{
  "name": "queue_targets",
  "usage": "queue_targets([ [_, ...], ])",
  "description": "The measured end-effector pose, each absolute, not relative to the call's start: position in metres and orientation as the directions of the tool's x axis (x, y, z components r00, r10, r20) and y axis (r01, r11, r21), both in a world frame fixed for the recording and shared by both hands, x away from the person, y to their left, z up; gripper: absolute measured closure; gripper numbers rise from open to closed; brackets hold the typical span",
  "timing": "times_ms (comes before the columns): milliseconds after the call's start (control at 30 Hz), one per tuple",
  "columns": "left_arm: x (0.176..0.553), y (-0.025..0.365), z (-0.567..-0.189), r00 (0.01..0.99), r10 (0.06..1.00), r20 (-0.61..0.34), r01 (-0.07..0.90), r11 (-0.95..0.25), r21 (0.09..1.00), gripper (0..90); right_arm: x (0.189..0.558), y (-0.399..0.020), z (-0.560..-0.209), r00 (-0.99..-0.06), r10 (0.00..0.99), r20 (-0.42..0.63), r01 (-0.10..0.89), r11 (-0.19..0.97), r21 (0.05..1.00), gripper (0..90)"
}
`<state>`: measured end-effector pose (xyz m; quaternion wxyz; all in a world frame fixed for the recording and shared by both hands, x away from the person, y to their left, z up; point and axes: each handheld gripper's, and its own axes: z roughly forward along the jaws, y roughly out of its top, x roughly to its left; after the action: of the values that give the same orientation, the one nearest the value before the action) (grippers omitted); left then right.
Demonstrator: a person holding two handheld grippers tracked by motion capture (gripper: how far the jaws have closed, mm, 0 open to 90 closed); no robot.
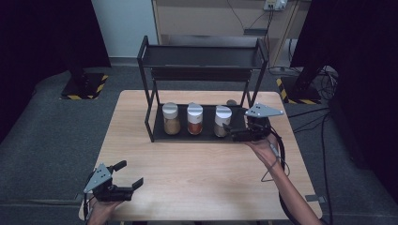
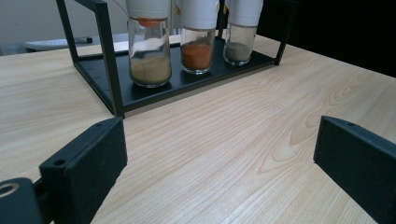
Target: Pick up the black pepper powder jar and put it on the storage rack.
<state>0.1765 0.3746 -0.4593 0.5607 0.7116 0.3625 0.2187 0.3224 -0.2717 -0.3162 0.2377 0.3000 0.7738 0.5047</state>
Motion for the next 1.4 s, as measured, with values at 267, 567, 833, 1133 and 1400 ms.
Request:
queue_targets([
  [267, 0.176, 0.375, -0.460, 0.643, 0.760, -0.097, 0.268, -0.104, 0.958, 2.1, 0.298, -0.287, -0.318, -0.706, 0.705, -0.069, 0.216, 0.306, 0.927, 10.9],
  [567, 0.176, 0.375, -0.460, 0.641, 0.761, -0.096, 0.267, -0.104, 0.958, 2.1, 0.274, -0.303, -0.320, -0.705, 0.705, -0.071, 0.199, 0.293, 0.935, 10.9],
  [833, 0.176, 0.375, -0.460, 0.641, 0.761, -0.095, 0.266, -0.104, 0.958, 2.1, 0.256, -0.313, -0.324, -0.702, 0.709, -0.071, 0.199, 0.291, 0.936, 10.7],
  [1133, 0.175, 0.376, -0.460, 0.640, 0.763, -0.094, 0.264, -0.104, 0.959, 2.1, 0.234, -0.323, -0.331, -0.694, 0.717, -0.060, 0.200, 0.272, 0.941, 10.6],
  [1400, 0.174, 0.376, -0.461, 0.636, 0.766, -0.095, 0.260, -0.096, 0.961, 2.1, 0.214, -0.336, -0.339, -0.671, 0.741, -0.037, 0.212, 0.239, 0.948, 10.5],
])
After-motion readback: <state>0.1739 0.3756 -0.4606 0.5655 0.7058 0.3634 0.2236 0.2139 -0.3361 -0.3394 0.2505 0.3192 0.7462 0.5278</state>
